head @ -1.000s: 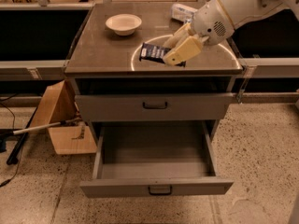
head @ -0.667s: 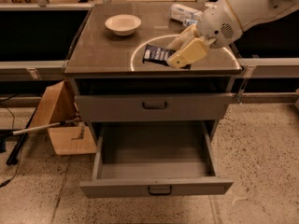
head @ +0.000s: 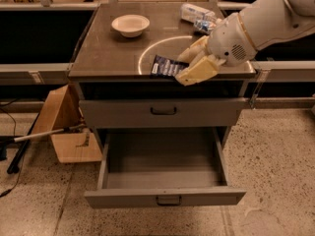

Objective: Place rxbar blueberry into middle drawer

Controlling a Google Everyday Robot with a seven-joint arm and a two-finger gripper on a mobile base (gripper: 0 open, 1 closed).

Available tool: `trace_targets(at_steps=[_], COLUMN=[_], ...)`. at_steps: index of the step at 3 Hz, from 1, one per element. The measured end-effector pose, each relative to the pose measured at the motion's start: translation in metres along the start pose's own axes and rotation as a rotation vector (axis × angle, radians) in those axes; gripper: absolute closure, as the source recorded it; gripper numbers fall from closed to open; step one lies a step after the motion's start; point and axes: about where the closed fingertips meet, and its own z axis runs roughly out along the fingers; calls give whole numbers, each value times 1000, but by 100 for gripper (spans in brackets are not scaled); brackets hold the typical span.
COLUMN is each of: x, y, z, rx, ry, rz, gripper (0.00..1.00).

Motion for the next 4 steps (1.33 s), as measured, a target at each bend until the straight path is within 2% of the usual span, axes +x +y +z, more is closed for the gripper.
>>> trace_targets(at_steps=[1,2,3,4], x=[19,39,41,61], y=[-10,-26,-24,-18], z=[11,20,25,46], rx=[126,222,218,180], ry=[54,81,71,60], rz=[-38,-42,-33,24], gripper=[100,100,100,100])
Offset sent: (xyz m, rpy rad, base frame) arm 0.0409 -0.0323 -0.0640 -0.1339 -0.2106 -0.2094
